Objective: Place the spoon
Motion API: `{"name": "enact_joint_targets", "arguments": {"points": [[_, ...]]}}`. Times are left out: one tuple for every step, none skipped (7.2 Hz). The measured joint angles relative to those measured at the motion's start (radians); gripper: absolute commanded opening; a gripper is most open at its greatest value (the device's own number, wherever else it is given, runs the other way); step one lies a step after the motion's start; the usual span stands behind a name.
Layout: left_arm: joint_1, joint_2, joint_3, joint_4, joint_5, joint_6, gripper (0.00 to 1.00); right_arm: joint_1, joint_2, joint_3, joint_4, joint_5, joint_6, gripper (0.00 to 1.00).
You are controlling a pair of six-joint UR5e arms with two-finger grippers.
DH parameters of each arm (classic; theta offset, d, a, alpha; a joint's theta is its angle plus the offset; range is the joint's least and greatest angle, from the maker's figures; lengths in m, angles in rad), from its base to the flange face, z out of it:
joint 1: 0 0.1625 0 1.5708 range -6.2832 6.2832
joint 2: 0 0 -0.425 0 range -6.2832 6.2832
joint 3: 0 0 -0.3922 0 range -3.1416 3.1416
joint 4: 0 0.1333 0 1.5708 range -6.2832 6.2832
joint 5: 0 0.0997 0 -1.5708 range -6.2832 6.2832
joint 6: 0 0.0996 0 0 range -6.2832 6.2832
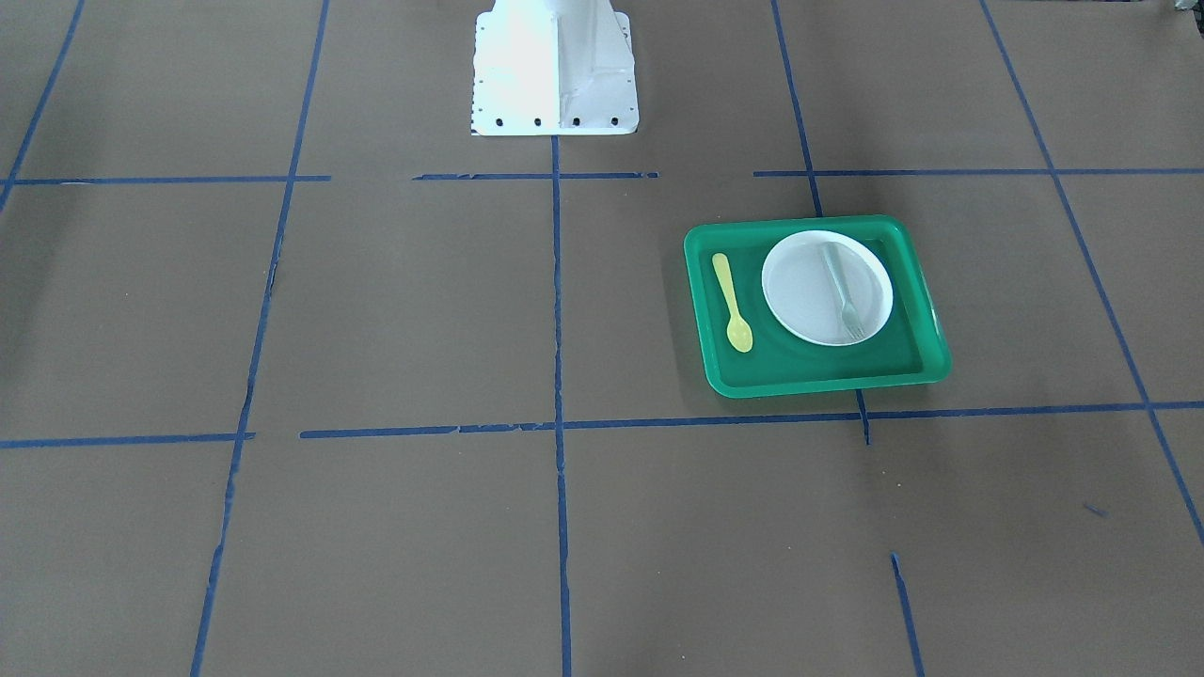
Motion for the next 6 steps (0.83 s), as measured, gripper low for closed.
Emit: {"name": "enact_joint_targets", "arguments": {"points": [[0.000,0.002,0.013,0.000,-0.027,-0.002,1.00,0.000,0.000,0.000,0.000,0.000,0.000,1.00],[0.000,0.003,0.025,-0.001,-0.039,-0.002,1.00,0.000,0.000,0.000,0.000,0.000,0.000,1.00],[0.000,0.003,0.031,-0.002,-0.043,-0.002,1.00,0.000,0.000,0.000,0.000,0.000,0.000,1.00],[0.000,0.003,0.032,-0.002,-0.044,-0.003,1.00,0.000,0.000,0.000,0.000,0.000,-0.001,1.00],[0.000,0.003,0.031,-0.002,-0.044,-0.003,1.00,0.000,0.000,0.000,0.000,0.000,0.000,1.00],[0.000,0.004,0.031,-0.002,-0.044,-0.003,1.00,0.000,0.000,0.000,0.000,0.000,0.000,1.00]]}}
